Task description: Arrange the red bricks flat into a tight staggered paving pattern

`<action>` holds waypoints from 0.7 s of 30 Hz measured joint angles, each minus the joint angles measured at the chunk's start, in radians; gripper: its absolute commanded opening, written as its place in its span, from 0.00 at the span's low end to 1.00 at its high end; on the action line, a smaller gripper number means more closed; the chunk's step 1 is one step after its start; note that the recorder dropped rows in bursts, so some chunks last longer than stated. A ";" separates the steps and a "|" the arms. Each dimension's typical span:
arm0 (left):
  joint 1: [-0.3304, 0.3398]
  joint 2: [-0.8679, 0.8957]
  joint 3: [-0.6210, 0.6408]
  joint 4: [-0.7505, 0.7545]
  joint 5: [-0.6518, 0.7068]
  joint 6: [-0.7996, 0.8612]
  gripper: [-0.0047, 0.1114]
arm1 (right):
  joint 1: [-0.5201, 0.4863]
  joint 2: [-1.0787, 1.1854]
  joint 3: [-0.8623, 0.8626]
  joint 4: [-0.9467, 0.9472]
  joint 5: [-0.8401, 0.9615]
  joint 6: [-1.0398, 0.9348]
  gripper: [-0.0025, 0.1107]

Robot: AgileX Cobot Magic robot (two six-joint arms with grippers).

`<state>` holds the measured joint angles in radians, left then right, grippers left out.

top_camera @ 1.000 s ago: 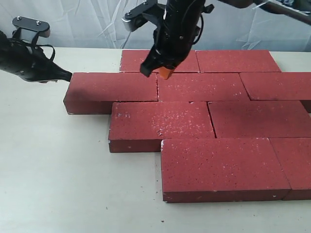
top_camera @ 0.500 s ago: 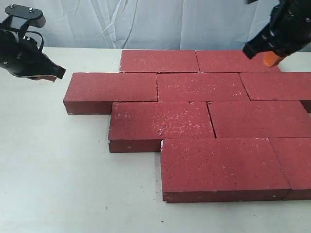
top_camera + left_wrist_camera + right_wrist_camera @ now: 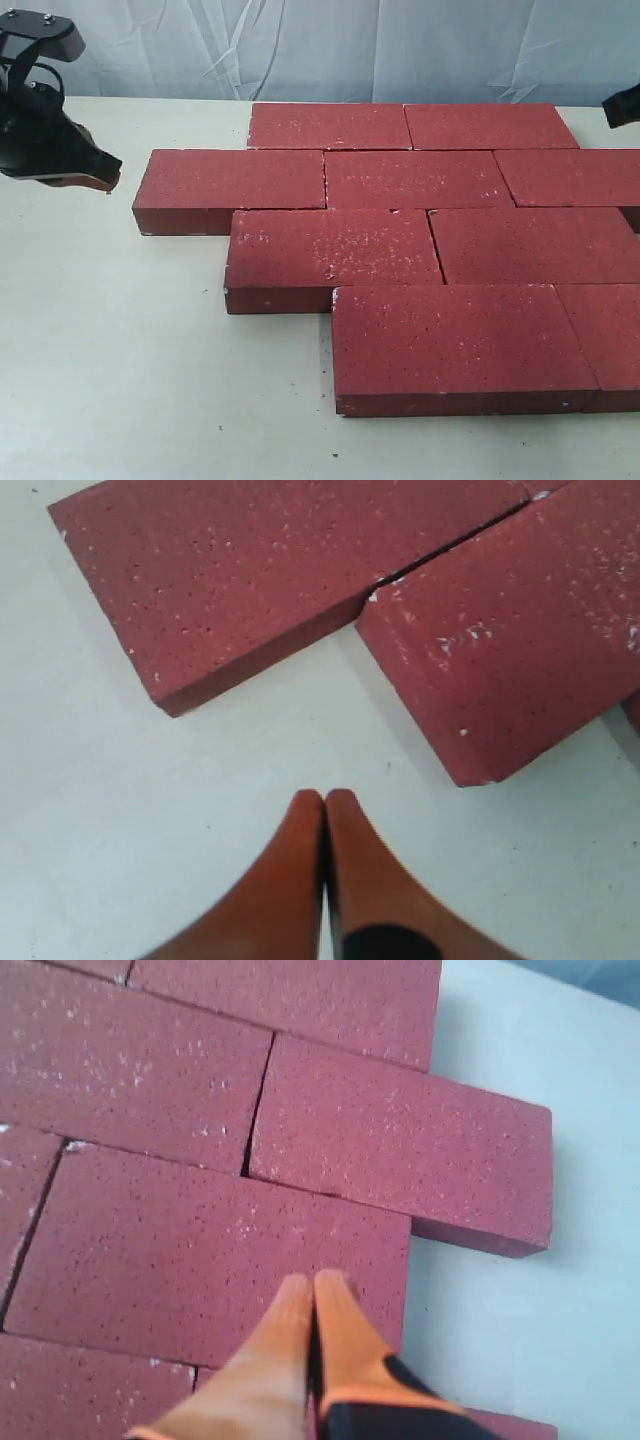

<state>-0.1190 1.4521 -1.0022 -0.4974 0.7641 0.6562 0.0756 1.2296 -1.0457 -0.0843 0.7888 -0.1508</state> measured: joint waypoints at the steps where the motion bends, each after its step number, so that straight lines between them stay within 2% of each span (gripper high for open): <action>1: -0.017 -0.019 0.017 -0.003 -0.021 -0.006 0.04 | 0.000 -0.025 0.020 -0.002 -0.032 0.022 0.01; 7: -0.084 -0.136 0.038 -0.011 -0.143 -0.079 0.04 | 0.000 -0.157 0.096 -0.011 -0.178 0.115 0.01; 11: -0.090 -0.228 0.038 0.005 -0.116 -0.127 0.04 | 0.000 -0.229 0.126 -0.011 -0.209 0.124 0.01; 14: -0.092 -0.299 0.044 0.082 -0.061 -0.228 0.04 | -0.001 -0.279 0.154 -0.011 -0.229 0.124 0.01; 21: -0.092 -0.496 0.125 0.180 -0.039 -0.354 0.04 | -0.001 -0.354 0.242 -0.011 -0.296 0.125 0.01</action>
<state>-0.2106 0.9564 -0.8769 -0.3171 0.7252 0.3027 0.0751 0.8756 -0.8034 -0.0951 0.4923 -0.0255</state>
